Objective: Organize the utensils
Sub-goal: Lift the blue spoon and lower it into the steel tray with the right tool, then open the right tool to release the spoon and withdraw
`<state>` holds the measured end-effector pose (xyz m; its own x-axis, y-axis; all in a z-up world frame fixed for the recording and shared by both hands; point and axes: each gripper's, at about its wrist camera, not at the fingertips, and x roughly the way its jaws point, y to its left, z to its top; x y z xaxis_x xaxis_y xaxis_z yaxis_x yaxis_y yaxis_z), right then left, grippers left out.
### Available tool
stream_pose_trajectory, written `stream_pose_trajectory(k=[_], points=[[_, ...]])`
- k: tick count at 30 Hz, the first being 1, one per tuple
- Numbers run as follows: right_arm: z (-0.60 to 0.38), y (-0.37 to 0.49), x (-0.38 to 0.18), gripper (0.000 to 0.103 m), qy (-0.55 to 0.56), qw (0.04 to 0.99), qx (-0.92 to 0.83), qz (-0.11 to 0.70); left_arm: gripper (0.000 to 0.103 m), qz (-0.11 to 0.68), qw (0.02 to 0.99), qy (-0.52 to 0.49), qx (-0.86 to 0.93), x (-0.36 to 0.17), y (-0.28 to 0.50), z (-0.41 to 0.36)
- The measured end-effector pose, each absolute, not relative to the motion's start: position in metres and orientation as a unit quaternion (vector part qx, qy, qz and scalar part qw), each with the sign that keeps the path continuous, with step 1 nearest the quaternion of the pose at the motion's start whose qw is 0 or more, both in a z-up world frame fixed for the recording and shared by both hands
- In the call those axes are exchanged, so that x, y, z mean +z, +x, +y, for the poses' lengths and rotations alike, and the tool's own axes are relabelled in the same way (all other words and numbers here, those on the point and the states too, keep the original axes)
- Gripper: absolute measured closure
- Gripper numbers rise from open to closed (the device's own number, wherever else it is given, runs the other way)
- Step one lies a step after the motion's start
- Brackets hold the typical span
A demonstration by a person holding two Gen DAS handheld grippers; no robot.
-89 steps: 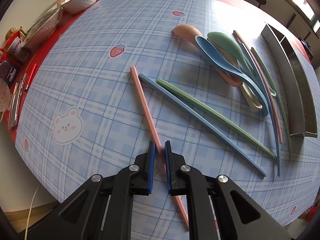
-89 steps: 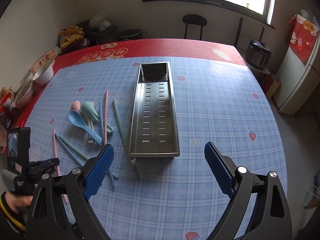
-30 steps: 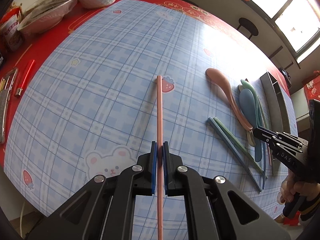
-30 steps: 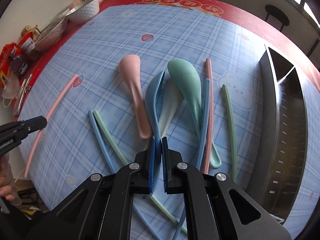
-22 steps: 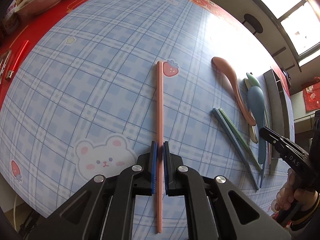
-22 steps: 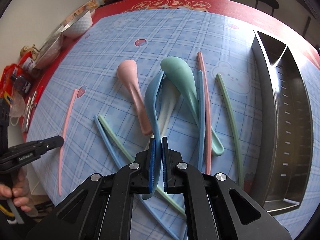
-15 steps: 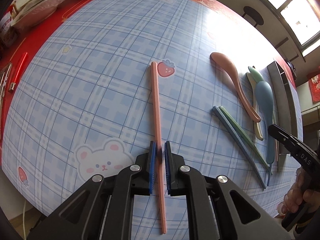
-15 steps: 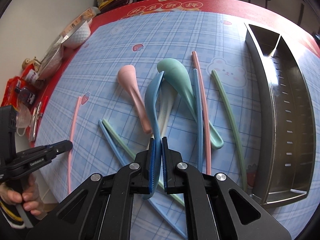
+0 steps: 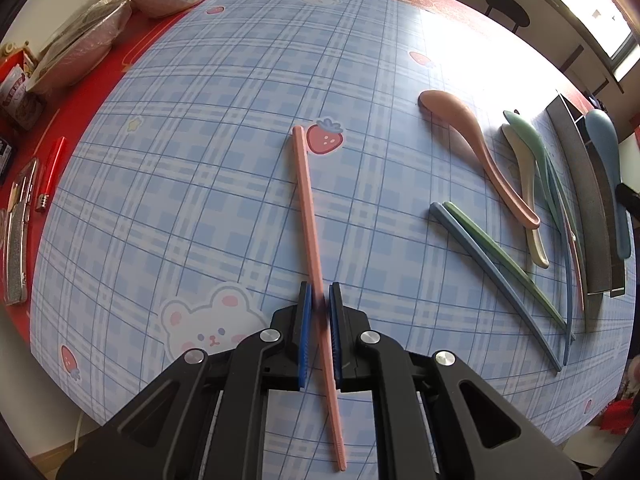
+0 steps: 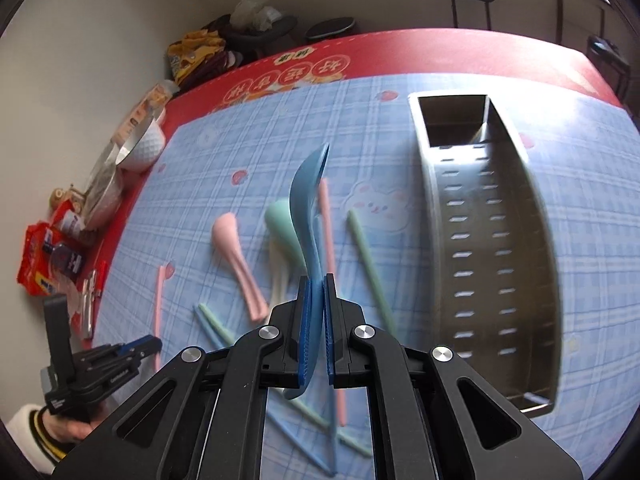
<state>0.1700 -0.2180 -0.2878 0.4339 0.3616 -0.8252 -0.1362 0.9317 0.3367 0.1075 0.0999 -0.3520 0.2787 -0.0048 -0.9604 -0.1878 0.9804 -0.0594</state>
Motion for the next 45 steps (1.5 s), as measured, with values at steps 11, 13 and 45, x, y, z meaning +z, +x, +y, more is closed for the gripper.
stream_pose_trajectory(k=[11,13,45], points=[[-0.266,0.252,-0.322,0.097,-0.027,0.834,-0.011,0.551,0.094,0.590,0.803,-0.069,0.058,-0.350,0.093,0.102],[-0.261,0.260,-0.328,0.097,-0.053,0.828,-0.019,0.558,0.094,0.587,0.804,-0.073,0.057,-0.350,0.091,0.103],[-0.236,0.198,-0.269,0.034,-0.154,0.865,-0.080,0.471,0.094,0.590,0.802,-0.058,0.077,-0.350,0.091,0.100]])
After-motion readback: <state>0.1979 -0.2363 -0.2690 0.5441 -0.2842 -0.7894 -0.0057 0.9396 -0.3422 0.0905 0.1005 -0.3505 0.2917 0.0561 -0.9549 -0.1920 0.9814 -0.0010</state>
